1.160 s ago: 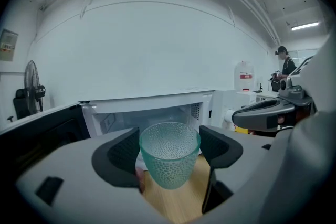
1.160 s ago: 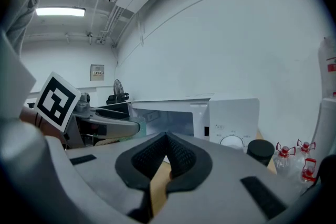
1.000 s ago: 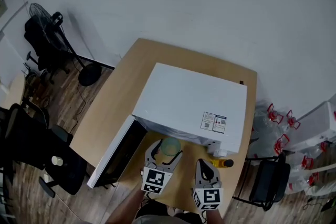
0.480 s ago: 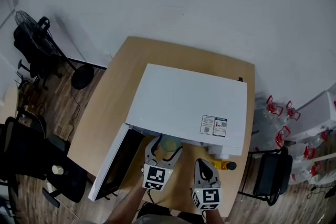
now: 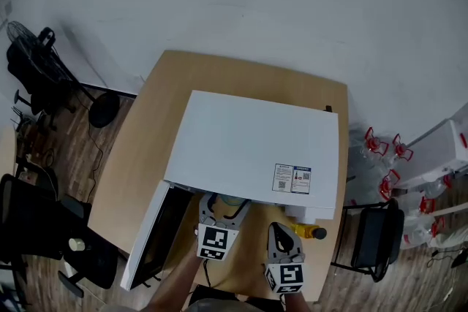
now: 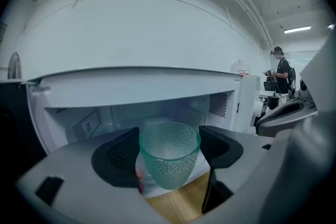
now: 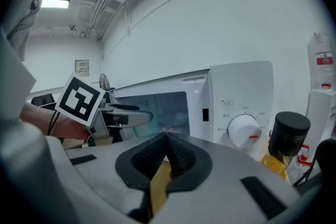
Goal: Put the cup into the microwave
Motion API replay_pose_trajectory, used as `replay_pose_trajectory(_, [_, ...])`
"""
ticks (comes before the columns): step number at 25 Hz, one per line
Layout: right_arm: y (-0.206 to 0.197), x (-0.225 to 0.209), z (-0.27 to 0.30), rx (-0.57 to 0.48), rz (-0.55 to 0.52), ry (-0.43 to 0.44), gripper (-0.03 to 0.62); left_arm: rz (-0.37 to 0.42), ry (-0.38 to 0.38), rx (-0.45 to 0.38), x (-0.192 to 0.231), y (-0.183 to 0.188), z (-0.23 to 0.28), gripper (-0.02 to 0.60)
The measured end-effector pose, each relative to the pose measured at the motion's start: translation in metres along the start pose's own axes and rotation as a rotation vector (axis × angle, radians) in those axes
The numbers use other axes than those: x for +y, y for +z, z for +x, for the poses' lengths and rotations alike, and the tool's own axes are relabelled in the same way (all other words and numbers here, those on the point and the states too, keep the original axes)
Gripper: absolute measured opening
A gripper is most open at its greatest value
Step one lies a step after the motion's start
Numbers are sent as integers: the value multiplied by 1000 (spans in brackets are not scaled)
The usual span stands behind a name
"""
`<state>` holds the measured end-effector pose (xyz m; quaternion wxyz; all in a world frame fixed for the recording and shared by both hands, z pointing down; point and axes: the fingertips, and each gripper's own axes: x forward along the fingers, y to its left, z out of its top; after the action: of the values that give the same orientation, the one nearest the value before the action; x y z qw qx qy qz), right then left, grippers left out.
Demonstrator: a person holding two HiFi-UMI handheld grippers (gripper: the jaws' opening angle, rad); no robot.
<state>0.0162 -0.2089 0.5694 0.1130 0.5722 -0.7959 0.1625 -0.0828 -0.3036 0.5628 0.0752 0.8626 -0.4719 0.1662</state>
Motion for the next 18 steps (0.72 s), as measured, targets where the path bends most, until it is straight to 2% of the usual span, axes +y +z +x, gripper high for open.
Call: replay_pose_trajectory(18, [-13, -9, 7, 38, 19, -37, 17, 11, -13, -17, 6, -5, 27, 367])
